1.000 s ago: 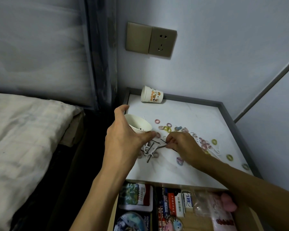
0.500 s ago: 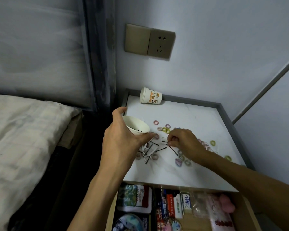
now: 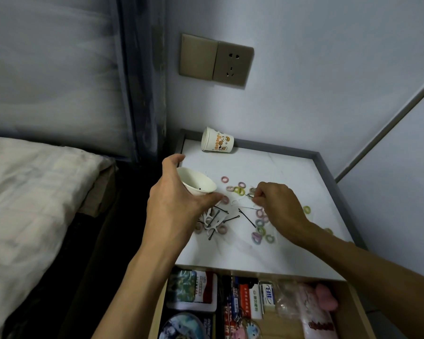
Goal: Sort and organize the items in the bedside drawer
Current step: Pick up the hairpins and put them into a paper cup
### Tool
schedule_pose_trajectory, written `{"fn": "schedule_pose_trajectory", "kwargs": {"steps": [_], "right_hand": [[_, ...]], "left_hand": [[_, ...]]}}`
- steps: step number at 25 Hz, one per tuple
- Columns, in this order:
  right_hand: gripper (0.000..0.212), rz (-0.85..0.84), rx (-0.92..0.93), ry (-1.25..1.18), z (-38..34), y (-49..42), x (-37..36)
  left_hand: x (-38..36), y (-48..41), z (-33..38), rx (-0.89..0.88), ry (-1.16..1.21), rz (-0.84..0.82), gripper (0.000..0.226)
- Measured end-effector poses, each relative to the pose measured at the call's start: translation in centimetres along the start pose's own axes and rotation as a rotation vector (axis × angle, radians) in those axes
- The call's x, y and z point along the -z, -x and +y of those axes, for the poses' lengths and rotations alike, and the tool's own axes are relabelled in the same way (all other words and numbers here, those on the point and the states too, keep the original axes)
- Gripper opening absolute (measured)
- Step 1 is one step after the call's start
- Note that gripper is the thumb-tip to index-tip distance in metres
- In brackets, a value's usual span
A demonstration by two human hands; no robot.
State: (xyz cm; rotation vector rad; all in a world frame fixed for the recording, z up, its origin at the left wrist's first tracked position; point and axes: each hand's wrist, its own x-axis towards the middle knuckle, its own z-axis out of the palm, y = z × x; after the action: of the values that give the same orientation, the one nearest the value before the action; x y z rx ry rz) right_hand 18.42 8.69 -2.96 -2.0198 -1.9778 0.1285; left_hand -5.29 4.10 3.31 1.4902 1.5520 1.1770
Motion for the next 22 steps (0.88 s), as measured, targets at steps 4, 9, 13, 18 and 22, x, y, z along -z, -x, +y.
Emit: {"fn": "schedule_pose_trajectory", "kwargs": {"steps": [4, 9, 13, 18, 22], "right_hand": [[0.005, -0.047, 0.003, -0.074, -0.5, 0.5, -0.3], [0.015, -0.116, -0.01, 0.068, -0.6, 1.7, -2.0], [0.025, -0.13, 0.025, 0.223, -1.1, 1.6, -2.5], [0.022, -0.093, 0.089, 0.203, -0.8, 1.6, -2.8], [0.028, -0.097, 0.387, 0.133, 0.5, 0.9, -2.8]], "left_hand": [[0.1, 0.0, 0.0, -0.002, 0.01, 0.01, 0.097], [0.1, 0.2, 0.2, 0.002, 0.007, 0.009, 0.097], [0.2, 0.3, 0.3, 0.004, 0.008, 0.002, 0.097], [0.3, 0.2, 0.3, 0.004, 0.015, 0.009, 0.097], [0.5, 0.2, 0.1, 0.007, 0.003, 0.013, 0.096]]}}
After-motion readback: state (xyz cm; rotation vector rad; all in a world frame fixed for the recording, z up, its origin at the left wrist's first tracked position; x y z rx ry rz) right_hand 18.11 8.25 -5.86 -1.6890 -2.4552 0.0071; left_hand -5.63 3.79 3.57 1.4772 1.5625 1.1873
